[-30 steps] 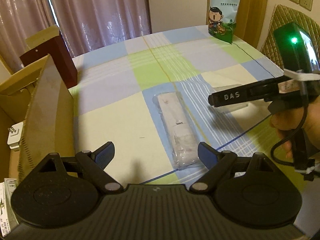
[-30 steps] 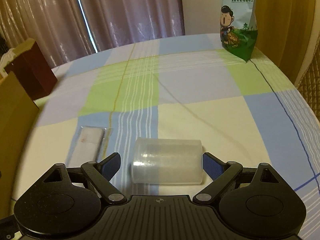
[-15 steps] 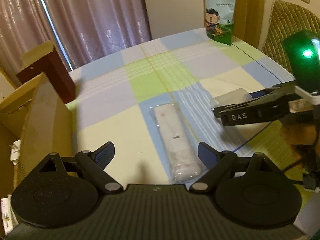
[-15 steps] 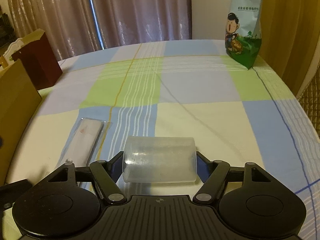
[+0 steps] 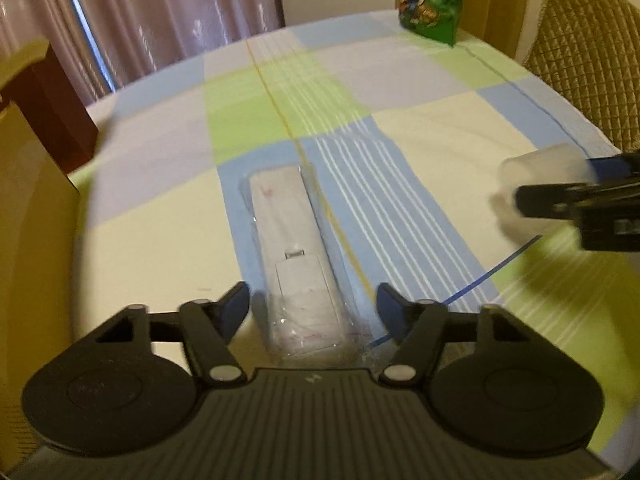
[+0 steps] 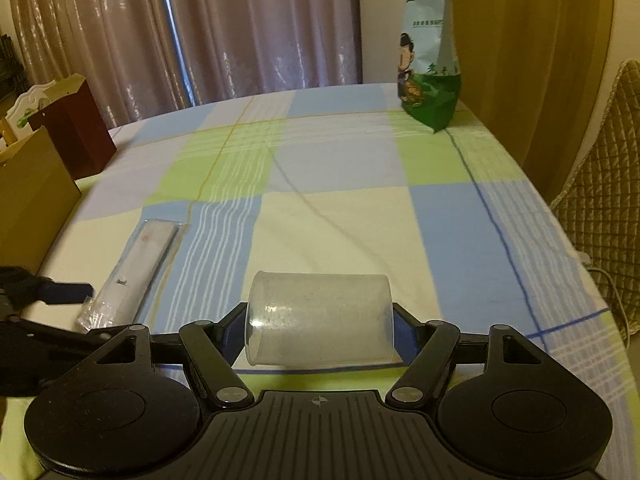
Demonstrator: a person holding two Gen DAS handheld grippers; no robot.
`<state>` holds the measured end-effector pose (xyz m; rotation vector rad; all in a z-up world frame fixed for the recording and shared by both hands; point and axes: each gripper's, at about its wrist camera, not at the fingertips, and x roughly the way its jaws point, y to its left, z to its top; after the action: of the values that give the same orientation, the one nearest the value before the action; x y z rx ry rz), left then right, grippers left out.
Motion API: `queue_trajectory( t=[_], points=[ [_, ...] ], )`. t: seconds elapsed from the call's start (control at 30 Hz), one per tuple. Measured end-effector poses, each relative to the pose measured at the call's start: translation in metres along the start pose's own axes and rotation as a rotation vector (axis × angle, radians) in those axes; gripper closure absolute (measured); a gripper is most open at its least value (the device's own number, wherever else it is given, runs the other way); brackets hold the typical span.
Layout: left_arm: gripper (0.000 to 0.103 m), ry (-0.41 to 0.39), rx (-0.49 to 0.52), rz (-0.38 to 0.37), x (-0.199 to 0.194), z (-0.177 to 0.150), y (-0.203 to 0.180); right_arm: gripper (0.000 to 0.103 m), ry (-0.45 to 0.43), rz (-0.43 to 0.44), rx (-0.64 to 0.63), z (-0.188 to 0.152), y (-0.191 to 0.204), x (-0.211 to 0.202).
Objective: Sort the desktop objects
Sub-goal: 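Grasp the white wrapped stick with the left tool while the right tool grasps the clear cup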
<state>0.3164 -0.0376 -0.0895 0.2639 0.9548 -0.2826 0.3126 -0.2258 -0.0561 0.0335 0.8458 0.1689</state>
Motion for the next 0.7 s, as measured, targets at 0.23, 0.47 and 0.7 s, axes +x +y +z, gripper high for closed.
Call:
queue_trajectory(
  t=[0.23,0.47,0.7],
  points=[
    [0.069,0.000,-0.013,-0.009,-0.002,0.000,0.002,0.032,-0.009,-0.002,-0.004,-0.002,-0.008,-0.012],
    [0.069,0.037,0.000,-0.029,-0.038,-0.044,0.000,0.032,-0.013,0.038,-0.029,-0.009,-0.002,-0.025],
    [0.064,0.075,-0.009,-0.020,-0.079,-0.098,-0.008,0.032,-0.007,0.070,-0.055,-0.024,0.006,-0.037]
  ],
)
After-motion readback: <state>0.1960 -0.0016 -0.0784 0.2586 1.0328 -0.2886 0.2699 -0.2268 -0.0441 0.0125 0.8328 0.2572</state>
